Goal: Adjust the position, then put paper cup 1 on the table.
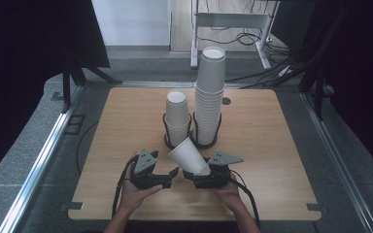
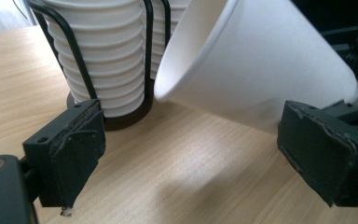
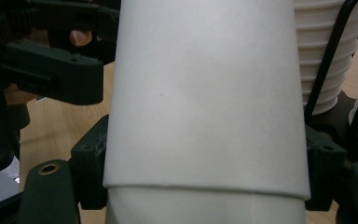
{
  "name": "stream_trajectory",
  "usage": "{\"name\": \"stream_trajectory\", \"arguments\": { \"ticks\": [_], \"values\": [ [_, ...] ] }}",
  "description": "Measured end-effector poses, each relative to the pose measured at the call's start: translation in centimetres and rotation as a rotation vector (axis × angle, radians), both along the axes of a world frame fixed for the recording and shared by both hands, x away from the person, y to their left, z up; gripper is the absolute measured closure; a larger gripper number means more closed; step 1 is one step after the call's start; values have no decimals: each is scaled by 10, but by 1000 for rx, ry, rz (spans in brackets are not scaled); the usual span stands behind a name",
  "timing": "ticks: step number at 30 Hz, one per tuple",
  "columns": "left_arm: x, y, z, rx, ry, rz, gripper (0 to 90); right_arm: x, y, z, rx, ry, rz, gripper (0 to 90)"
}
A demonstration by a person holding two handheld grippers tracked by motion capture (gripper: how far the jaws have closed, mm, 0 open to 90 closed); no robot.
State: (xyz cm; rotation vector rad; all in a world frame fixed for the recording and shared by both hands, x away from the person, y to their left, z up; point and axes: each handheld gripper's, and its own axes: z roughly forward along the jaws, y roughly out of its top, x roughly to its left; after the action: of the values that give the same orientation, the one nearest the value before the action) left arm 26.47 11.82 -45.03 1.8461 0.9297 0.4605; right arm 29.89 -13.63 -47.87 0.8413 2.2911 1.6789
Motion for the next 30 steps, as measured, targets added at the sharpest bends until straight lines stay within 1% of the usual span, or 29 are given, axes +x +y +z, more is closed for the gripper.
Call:
{"name": "stream_trajectory", "arguments": {
  "ticks": [2,3,4,5,6,7,11,15,18,23,25,30],
  "values": [
    [-1,1,-1,-6,10,0,80,-2,0,1,13,-10,-3,235],
    [0,1,-1,-15,13,-6,80,-5,-2,2,27,-24,-10,235],
    [0,1,-2,-19,19,-10,80,-5,-2,2,27,-24,-10,235],
    [1,1,-3,-21,23,-12,80,-7,-4,3,42,-32,-21,235],
    [1,1,-4,-16,27,-14,80,-7,-4,3,42,-32,-21,235],
    [1,0,-5,-11,30,-16,80,-7,-7,4,58,-33,-29,234],
    [2,-1,-8,-4,44,-15,80,-7,-10,4,71,-39,-43,234],
    [2,-1,-10,-3,53,-14,81,-8,-14,4,107,-53,-52,234],
    [3,0,-11,7,58,0,82,-10,-16,5,115,-63,-68,233],
    [6,1,-15,12,85,14,89,-9,-20,3,130,-63,-87,233],
    [7,2,-15,0,96,11,89,-8,-22,3,133,-62,-92,233],
    [7,4,-14,-54,113,-4,89,-9,-23,4,141,-69,-90,233]
  ]
}}
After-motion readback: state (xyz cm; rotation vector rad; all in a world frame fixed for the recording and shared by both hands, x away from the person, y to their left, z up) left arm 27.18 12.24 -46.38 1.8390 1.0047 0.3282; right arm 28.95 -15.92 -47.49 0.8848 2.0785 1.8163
